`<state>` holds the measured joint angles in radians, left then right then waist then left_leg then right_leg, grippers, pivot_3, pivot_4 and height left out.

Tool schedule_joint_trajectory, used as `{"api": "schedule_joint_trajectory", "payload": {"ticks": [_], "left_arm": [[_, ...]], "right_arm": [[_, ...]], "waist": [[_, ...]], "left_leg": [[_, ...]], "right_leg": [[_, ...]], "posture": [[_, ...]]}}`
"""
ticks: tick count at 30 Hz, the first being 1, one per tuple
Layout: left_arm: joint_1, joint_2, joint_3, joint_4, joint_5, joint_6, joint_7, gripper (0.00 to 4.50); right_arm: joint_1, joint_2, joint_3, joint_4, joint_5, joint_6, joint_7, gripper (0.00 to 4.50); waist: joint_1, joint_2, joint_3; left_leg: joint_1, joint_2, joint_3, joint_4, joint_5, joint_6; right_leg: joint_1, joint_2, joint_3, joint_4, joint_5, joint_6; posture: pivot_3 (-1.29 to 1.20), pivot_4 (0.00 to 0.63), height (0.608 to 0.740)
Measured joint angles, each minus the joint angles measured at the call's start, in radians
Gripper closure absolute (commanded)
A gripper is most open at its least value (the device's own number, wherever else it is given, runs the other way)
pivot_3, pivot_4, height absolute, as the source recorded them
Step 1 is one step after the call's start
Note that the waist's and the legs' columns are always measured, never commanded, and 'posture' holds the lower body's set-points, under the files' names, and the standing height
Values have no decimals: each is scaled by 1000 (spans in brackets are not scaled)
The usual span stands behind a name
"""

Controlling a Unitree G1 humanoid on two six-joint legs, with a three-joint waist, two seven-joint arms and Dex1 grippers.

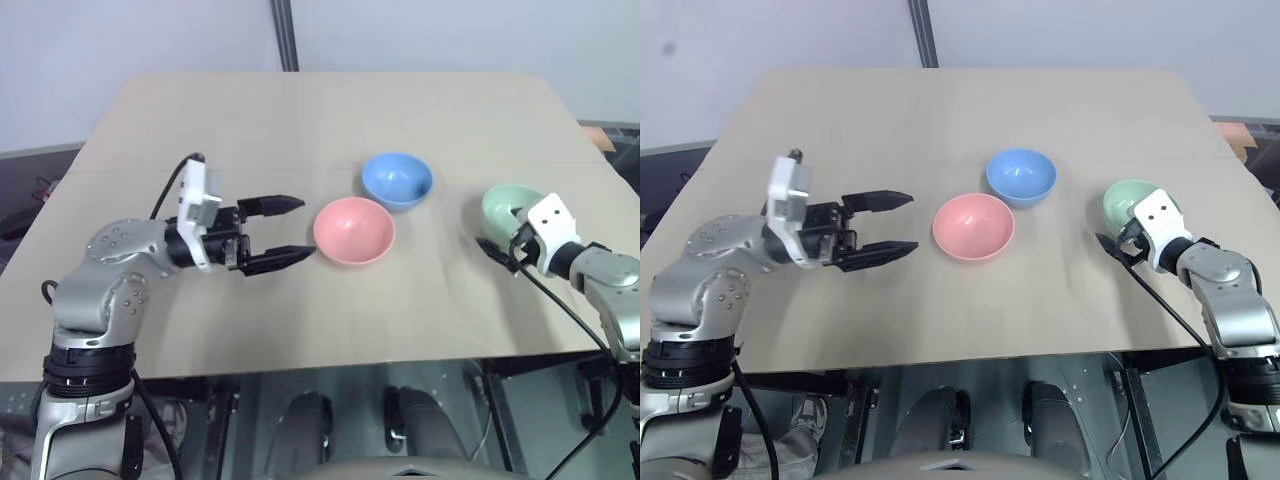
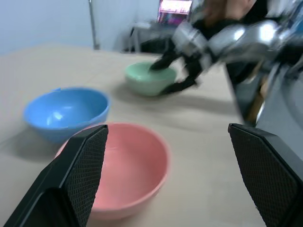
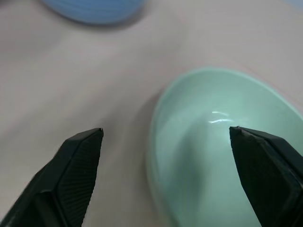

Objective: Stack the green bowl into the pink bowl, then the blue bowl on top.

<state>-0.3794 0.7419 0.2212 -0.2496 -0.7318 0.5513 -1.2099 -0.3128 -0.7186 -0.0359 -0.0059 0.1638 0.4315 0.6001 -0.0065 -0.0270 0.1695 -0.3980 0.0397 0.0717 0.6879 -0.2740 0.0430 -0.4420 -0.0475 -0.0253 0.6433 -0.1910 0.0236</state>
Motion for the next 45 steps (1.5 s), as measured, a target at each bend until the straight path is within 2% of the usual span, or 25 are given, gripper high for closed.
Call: {"api": "schedule_joint_trajectory", "payload": {"ticks": [1, 7, 8, 13, 18, 21, 23, 26, 30, 31, 32, 34, 35, 36, 37, 39, 45], "left_arm": [[0, 0, 5, -5, -5, 3, 2, 164], [52, 2, 17, -32, -19, -13, 33, 164], [57, 2, 18, -35, -19, -18, 39, 164], [88, -2, 24, -38, -15, -47, 73, 164], [126, -12, 50, -34, -15, -59, 124, 164], [150, -18, 70, -1, -7, -78, 141, 164], [161, -23, 85, 44, 14, -109, 145, 164], [191, -23, 93, 76, 24, -130, 140, 164], [206, -25, 97, 76, 21, -131, 136, 164], [207, -26, 97, 76, 21, -131, 137, 164], [209, -26, 97, 76, 20, -131, 137, 164], [231, -27, 101, 57, 3, -129, 135, 164], [239, -27, 102, 50, -2, -128, 132, 164], [246, -26, 105, 42, -12, -126, 125, 164], [252, -26, 110, 35, -22, -122, 119, 164], [266, -18, 123, 26, -33, -121, 101, 164], [281, 8, 129, 24, -70, -109, 44, 164]], "right_arm": [[-4, 0, 1, 9, -1, 0, 2, 1537], [-33, 0, 26, 54, -27, -3, 30, 4328], [-33, 0, 28, 57, -34, -6, 33, 4425], [-32, -7, 50, 24, -58, -70, 78, 4425], [-36, 22, 58, -230, 58, -64, 174, 4425], [-74, 48, 137, -390, 97, -36, 214, 4425], [-113, 81, 241, -455, 80, -19, 229, 4425], [-155, 137, 378, -428, 12, -21, 237, 4425], [-260, 246, 486, -236, -87, -48, 222, 4425], [-272, 256, 491, -213, -96, -51, 219, 3750], [-288, 267, 494, -178, -110, -64, 217, 3594], [-308, 272, 493, -121, -140, -99, 215, 2558], [-308, 269, 490, -112, -148, -108, 216, 2248], [-308, 265, 485, -115, -149, -112, 218, 1574], [-304, 260, 476, -131, -146, -109, 220, 1203], [-298, 252, 435, -187, -113, -81, 226, 1203], [-294, 225, 200, -399, 110, 94, 225, 1203]], "waist": [[0, 0, 0], [-4, 0, 0], [-4, 0, 0], [-4, 0, 0], [-7, 1, 0], [-6, 1, 0], [-6, 0, 0], [-2, 0, 0], [-3, 0, 0], [-2, 0, 0], [-2, 0, 0], [-2, 0, 0], [-2, 0, 0], [-2, 0, 0], [-3, 0, 0], [-4, 0, 0], [-2, 0, 0]], "left_leg": [[0, 0, 0, 0, 0, 0], [0, 0, 0, 0, 0, 0], [0, 0, 0, 0, 0, 0], [0, 0, 0, 0, 0, 0], [0, 2, 0, -1, 0, 0], [1, 2, 0, -1, 0, 0], [1, 2, 0, -1, 0, 0], [0, 1, 0, -1, 0, 0], [-1, 1, 0, 0, 0, -1], [-1, 1, 0, 0, 0, -1], [-1, 1, 0, 0, 0, -1], [-1, 1, 0, -1, 2, -4], [-1, 1, 0, -1, 2, -4], [-2, 1, 0, -1, 2, -4], [-2, 1, 0, -1, 2, -4], [-2, 1, 0, -1, 2, -4], [-1, 2, 0, -1, 0, -1]], "right_leg": [[0, 0, 0, 0, 0, 0], [0, 0, 0, 0, 0, 0], [0, 0, 0, 0, 0, 0], [0, 0, 0, 0, 0, 0], [-1, 1, 0, 0, 0, 0], [-1, 1, -1, 0, 0, 0], [-1, 1, -1, 0, 0, 0], [-1, 0, -2, 0, -2, -3], [-1, -1, -1, 0, -1, -4], [-1, -1, -2, 0, -1, -3], [-1, -1, -2, 0, -1, -3], [-1, -1, -2, 0, 0, -2], [-1, -1, -2, -1, 0, -1], [-1, -1, -2, -1, 0, -1], [-1, -1, -2, -1, 0, -1], [-2, -1, -2, -1, 0, -1], [-1, -1, -3, 0, -1, -4]], "posture": [[0, 150, 740], [0, 150, 740], [0, 150, 740], [0, 150, 740], [0, 150, 740], [0, 150, 740], [0, 150, 740], [0, 150, 740], [0, 150, 740], [0, 150, 740], [0, 150, 740], [0, 150, 740], [0, 150, 740], [0, 150, 740], [0, 150, 740], [0, 150, 740], [0, 150, 740]]}}
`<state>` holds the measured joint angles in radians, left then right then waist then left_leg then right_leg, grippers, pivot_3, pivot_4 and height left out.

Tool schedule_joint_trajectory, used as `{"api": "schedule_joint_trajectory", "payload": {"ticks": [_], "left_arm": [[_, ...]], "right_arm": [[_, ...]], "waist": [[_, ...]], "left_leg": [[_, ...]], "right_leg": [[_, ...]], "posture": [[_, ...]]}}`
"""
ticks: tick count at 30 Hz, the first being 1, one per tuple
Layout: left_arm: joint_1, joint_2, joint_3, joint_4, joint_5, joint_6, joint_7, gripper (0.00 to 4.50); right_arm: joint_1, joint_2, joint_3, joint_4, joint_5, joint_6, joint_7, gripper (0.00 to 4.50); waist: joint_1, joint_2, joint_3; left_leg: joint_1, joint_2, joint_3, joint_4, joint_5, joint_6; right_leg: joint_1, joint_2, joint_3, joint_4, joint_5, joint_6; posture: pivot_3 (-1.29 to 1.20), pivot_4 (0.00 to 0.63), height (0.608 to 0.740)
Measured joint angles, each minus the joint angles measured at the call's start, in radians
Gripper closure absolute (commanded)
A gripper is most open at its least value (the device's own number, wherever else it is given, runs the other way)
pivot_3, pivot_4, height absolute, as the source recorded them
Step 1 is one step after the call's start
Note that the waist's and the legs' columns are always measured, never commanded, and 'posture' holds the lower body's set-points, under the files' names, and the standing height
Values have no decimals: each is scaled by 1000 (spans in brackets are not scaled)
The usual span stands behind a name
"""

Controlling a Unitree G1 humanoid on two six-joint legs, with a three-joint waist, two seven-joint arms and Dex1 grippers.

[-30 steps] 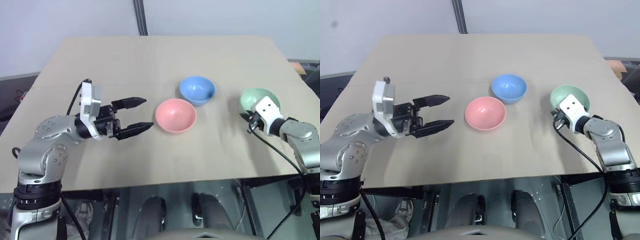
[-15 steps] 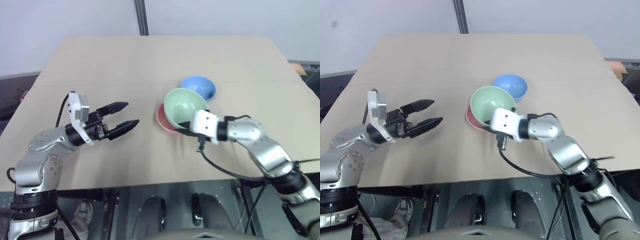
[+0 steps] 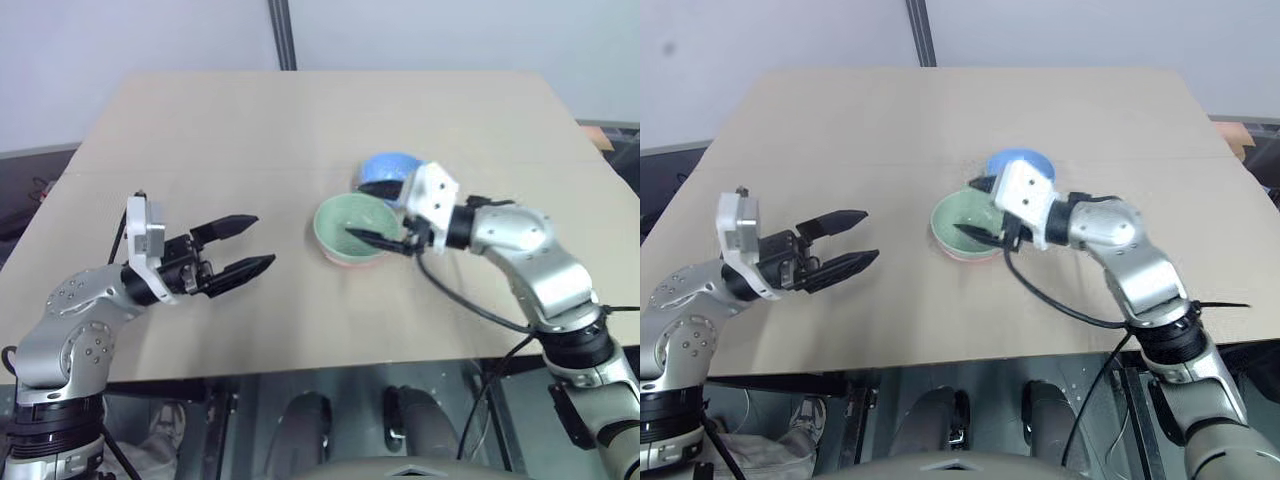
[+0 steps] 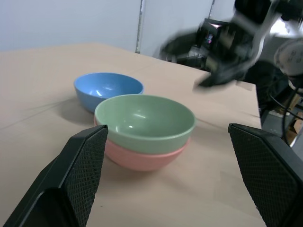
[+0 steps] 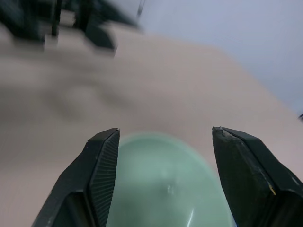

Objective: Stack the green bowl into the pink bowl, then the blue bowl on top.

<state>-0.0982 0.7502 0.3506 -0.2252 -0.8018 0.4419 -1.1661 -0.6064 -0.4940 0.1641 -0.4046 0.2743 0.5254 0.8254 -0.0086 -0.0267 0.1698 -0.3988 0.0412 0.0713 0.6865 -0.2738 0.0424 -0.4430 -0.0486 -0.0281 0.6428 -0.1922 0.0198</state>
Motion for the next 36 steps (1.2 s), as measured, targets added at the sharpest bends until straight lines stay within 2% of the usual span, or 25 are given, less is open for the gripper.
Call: {"api": "schedule_joint_trajectory", "payload": {"ticks": [2, 4, 7, 14, 18, 24, 36], "left_arm": [[2, 6, 1, 0, -8, 4, -11, 164], [2, 11, 2, 0, -13, 7, -19, 164], [5, 19, 8, 1, -16, 7, -26, 164], [48, 24, 46, -32, -25, 12, -2, 164], [95, 27, 81, -68, -28, 15, 19, 164], [142, 27, 104, -117, -47, 26, 53, 164], [156, 18, 111, -131, -54, 26, 85, 164]], "right_arm": [[0, -43, -34, 17, 2, -3, 1, 1203], [1, -125, -37, 113, -57, -95, 20, 1203], [-11, -172, 1, 373, -185, -311, 28, 1203], [-209, -70, 158, 997, -416, -757, 8, 1203], [-306, -19, 196, 1189, -503, -903, -55, 1203], [-386, 15, 213, 1330, -583, -1033, -143, 1203], [-466, 59, 225, 1430, -681, -1109, -243, 1203]], "waist": [[1, 0, 0], [0, 0, 0], [-5, 0, 0], [-32, 1, 1], [-31, 1, 1], [-27, 1, 1], [-32, 2, 1]], "left_leg": [[0, 0, 0, 0, 0, 0], [1, -1, 1, 0, 0, 0], [1, -1, 2, 0, 0, 0], [0, 0, 4, -2, 0, 0], [-1, 0, 4, -2, 2, -4], [-1, 0, 3, -2, 2, -4], [0, 0, 4, -2, 3, -4]], "right_leg": [[0, 0, 0, 0, -1, -1], [1, 0, 0, 0, -1, -1], [0, 1, 1, 0, -1, -1], [-3, 2, 5, 1, 2, 3], [-4, 1, 5, 0, 2, 2], [-3, 0, 5, 0, 2, 2], [-3, 1, 5, 1, 1, 0]], "posture": [[0, 150, 740], [0, 150, 740], [0, 150, 740], [0, 150, 740], [0, 150, 740], [0, 150, 740], [0, 150, 740]]}}
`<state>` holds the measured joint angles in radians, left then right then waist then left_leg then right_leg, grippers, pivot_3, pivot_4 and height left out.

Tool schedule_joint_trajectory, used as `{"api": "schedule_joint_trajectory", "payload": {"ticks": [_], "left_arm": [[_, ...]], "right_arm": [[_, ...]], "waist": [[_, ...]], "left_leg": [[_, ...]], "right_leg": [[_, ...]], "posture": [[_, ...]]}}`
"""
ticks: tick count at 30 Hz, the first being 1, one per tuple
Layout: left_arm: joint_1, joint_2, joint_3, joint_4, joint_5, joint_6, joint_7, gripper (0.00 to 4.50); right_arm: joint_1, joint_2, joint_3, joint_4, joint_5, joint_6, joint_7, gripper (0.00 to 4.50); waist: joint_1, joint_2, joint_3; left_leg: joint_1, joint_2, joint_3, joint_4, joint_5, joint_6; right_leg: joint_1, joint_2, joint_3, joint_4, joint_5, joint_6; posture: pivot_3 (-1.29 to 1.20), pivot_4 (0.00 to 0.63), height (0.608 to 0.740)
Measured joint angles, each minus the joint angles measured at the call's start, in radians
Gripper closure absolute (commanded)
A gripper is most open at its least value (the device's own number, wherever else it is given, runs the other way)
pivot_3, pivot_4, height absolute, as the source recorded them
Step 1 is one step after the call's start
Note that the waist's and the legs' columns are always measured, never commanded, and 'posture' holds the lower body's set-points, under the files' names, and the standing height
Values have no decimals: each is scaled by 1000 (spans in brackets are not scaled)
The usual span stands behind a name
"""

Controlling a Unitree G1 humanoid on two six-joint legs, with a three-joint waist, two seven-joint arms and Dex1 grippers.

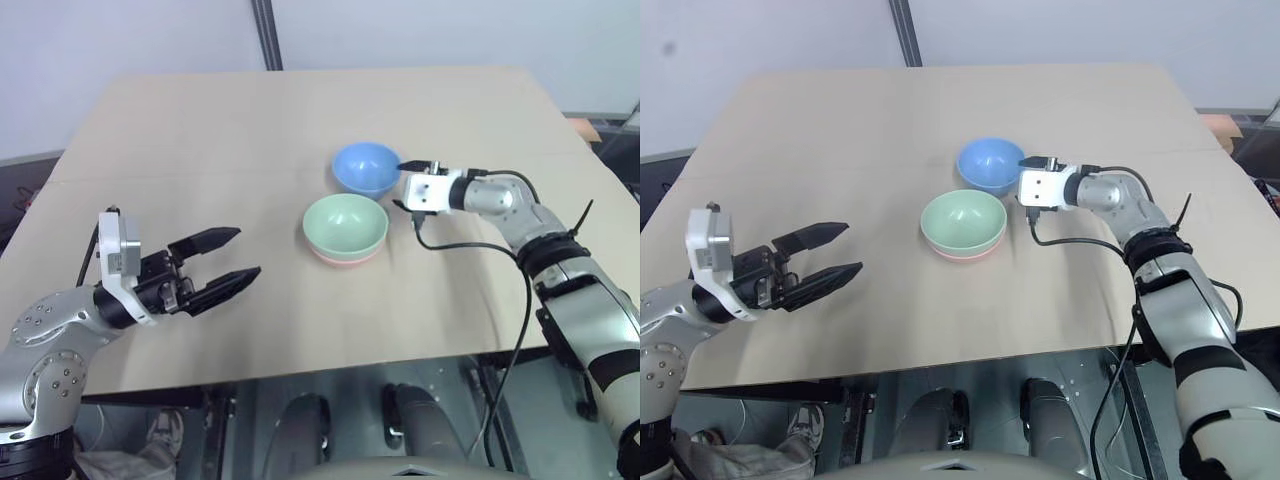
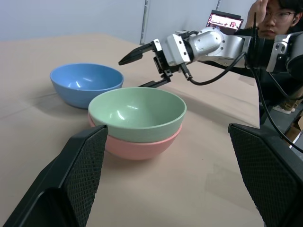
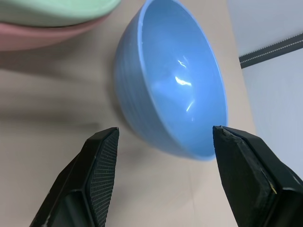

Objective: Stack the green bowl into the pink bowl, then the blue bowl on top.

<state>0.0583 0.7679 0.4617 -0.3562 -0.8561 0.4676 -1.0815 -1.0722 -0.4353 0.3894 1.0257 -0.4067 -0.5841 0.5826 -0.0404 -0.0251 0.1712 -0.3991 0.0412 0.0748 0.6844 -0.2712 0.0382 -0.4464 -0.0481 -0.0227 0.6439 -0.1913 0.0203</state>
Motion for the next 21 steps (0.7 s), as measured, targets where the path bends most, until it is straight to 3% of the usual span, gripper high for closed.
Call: {"api": "schedule_joint_trajectory", "payload": {"ticks": [3, 5, 6, 11, 16, 19, 21], "left_arm": [[0, -1, 0, -7, -1, 0, 7, 164], [2, -4, 0, -10, -2, 0, 12, 164], [5, -5, 0, -12, -2, 0, 15, 164], [34, -7, 3, -30, -10, 0, 23, 164], [44, -13, 6, -40, -11, 0, 38, 164], [29, -26, -2, -40, -9, -2, 48, 164], [10, -31, -7, -39, -8, -4, 55, 164]], "right_arm": [[-21, 38, 18, 58, -31, -9, -35, 1203], [-37, 62, 30, 101, -54, -9, -61, 1726], [-43, 67, 33, 117, -61, -9, -72, 2022], [-66, 71, 46, 164, -101, -16, -111, 4424], [-66, 26, 55, 148, -107, -71, -103, 4479], [-40, -35, 15, 21, -26, -88, 16, 4479], [29, -70, -37, -186, 131, -10, 174, 4479]], "waist": [[0, 0, 0], [0, 0, 0], [0, 0, 0], [0, 0, 0], [0, 2, 1], [3, 3, 2], [4, 2, 1]], "left_leg": [[0, 0, 0, 0, 0, 0], [0, 0, 0, 0, 0, 0], [0, 1, 0, 0, 0, 0], [0, 1, 0, 0, 0, 0], [0, 0, 0, -1, 0, 0], [-1, 0, -1, -1, 0, 0], [-1, 2, -1, -1, 0, 0]], "right_leg": [[0, 0, 0, 0, 0, 0], [0, 0, 0, 0, 0, 0], [0, 0, 0, 0, 0, 0], [0, -1, 0, 0, 0, -1], [0, -1, 0, 0, 0, -1], [0, -1, 0, 0, 1, 2], [0, -1, -1, -1, 1, 2]], "posture": [[0, 150, 740], [0, 150, 740], [0, 150, 740], [0, 150, 740], [0, 150, 740], [0, 150, 740], [0, 150, 740]]}}
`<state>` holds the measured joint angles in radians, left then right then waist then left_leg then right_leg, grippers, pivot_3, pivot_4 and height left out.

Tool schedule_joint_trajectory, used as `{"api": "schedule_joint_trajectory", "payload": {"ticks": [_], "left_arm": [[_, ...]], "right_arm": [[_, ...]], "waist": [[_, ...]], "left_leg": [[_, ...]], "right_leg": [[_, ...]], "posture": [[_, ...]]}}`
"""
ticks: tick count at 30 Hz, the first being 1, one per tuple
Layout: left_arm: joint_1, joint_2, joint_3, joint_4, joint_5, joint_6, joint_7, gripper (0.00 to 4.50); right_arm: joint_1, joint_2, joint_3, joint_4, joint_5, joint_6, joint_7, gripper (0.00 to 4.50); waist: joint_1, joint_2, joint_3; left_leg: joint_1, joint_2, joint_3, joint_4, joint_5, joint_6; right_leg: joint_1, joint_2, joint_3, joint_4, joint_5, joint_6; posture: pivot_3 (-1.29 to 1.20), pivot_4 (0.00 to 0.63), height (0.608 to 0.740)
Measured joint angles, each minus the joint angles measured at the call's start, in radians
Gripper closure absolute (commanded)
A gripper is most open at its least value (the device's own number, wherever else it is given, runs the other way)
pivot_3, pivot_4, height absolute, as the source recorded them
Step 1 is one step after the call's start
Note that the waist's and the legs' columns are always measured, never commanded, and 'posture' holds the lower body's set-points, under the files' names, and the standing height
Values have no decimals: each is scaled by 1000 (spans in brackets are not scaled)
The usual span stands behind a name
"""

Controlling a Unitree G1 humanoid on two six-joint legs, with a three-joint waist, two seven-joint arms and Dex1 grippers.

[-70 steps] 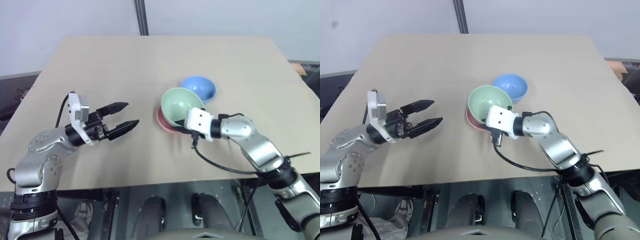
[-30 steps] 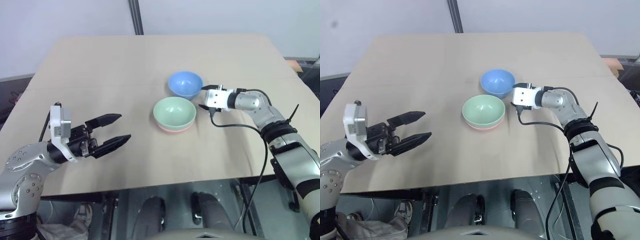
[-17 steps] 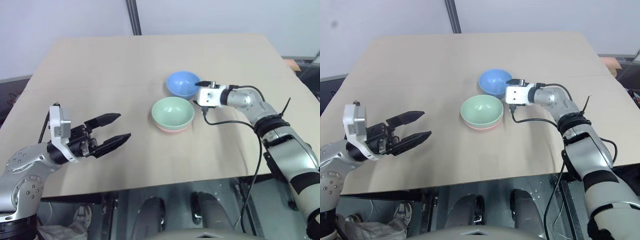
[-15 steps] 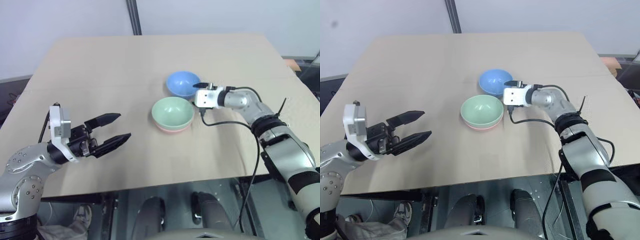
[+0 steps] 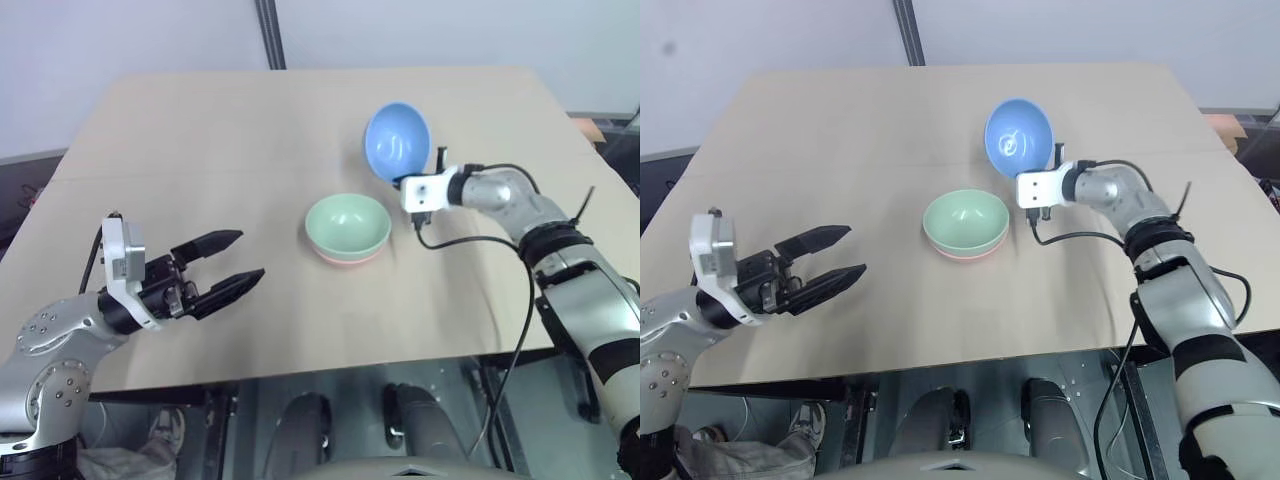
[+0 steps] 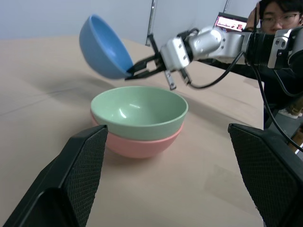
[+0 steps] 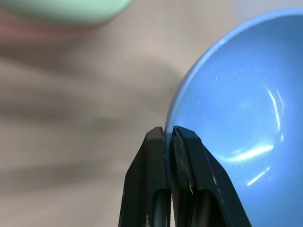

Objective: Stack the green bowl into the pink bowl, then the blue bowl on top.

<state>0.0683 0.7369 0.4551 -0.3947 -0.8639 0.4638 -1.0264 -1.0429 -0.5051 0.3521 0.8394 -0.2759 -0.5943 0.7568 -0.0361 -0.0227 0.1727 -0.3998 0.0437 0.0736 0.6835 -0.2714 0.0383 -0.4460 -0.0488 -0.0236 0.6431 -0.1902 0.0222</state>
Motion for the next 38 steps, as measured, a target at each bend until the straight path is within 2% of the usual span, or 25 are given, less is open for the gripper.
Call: {"api": "schedule_joint_trajectory", "payload": {"ticks": [2, 4, 5, 7, 8, 9, 10, 12, 17, 21, 23, 25, 28, 33, 38], "left_arm": [[-18, -2, -5, 19, 4, -8, 1, 164], [-33, -8, -21, 46, 17, -18, -3, 164], [-33, -8, -22, 47, 17, -18, -3, 164], [-62, -22, -51, 80, 36, -25, -6, 164], [-70, -22, -61, 84, 38, -28, -7, 164], [-82, -23, -73, 89, 39, -29, -14, 164], [-85, -24, -74, 89, 39, -29, -14, 164], [-98, -24, -77, 93, 40, -30, -21, 164], [-119, -24, -88, 111, 56, -30, -25, 164], [-126, -24, -104, 111, 65, -29, -16, 164], [-123, -27, -104, 111, 81, -34, -1, 164], [-124, -31, -107, 111, 89, -37, 6, 0], [-117, -32, -109, 109, 119, -61, 9, 0], [-127, -39, -126, 111, 216, -109, 63, 0], [-100, -13, -129, 111, 255, -115, 59, 0]], "right_arm": [[113, -43, -26, -327, 199, 186, 190, 4479], [204, -91, -26, -626, 321, 399, 305, 4479], [207, -93, -26, -637, 325, 409, 309, 4479], [256, -116, -12, -844, 362, 574, 354, 4479], [262, -113, -8, -872, 363, 600, 357, 4479], [264, -105, 3, -892, 359, 638, 358, 3838], [264, -104, 5, -893, 358, 643, 358, 3824], [261, -88, 22, -896, 336, 675, 356, 3199], [263, -64, 19, -915, 291, 732, 304, 716], [325, -67, -90, -1069, 363, 890, 245, 716], [423, -80, -208, -1202, 431, 1006, 190, 716], [483, -84, -275, -1264, 471, 1079, 153, 154], [678, -88, -417, -1373, 550, 1185, 91, 24], [955, -94, -553, -1435, 607, 1220, 38, 24], [1075, -136, -644, -1484, 663, 1222, 48, 24]], "waist": [[3, 0, 0], [5, 1, 0], [5, 1, 0], [7, 0, 0], [7, 0, 0], [8, 0, 0], [8, 0, 0], [9, 0, 0], [16, 0, 0], [30, 0, 0], [39, 0, 0], [44, 0, 0], [53, -1, -1], [49, -1, -1], [38, 0, -1]], "left_leg": [[0, 1, 0, 0, -1, 1], [0, 2, 0, 0, -2, 4], [0, 2, 0, 0, -2, 4], [1, 2, 0, 1, -2, 4], [1, 2, 0, 1, -2, 4], [2, 1, 0, 2, -2, 4], [2, 1, 0, 2, -2, 4], [2, 0, 0, 2, -2, 4], [0, -2, 1, 1, -1, 1], [-2, -2, -1, 1, 0, 0], [-2, -2, -1, 1, 0, 0], [-2, -3, 0, 1, -1, 1], [-2, -3, -1, 1, -2, 4], [1, -3, -1, 1, -2, 4], [2, -2, 0, 1, -2, 4]], "right_leg": [[0, 0, -1, 1, 0, 0], [0, 0, -2, 1, 0, 0], [0, 0, -2, 1, 0, 0], [0, 0, -3, 0, 0, 0], [0, 0, -3, 1, -1, -1], [1, 0, -3, 1, -2, -3], [1, 0, -3, 1, -2, -3], [1, 1, -3, 2, -2, -4], [-1, 1, -2, 1, -1, -1], [-1, 0, -3, 0, 0, 0], [-1, -1, -3, -1, 0, 0], [0, -2, -3, -2, -1, -1], [1, -2, -4, -2, -2, -3], [2, 0, -3, 0, -5, 0], [2, 1, -2, 0, -5, 0]], "posture": [[0, 150, 740], [0, 150, 740], [0, 150, 740], [0, 150, 740], [0, 150, 740], [0, 150, 740], [0, 150, 740], [0, 150, 740], [0, 150, 740], [0, 150, 740], [0, 150, 740], [0, 150, 740], [0, 150, 740], [0, 150, 740], [0, 150, 740]]}}
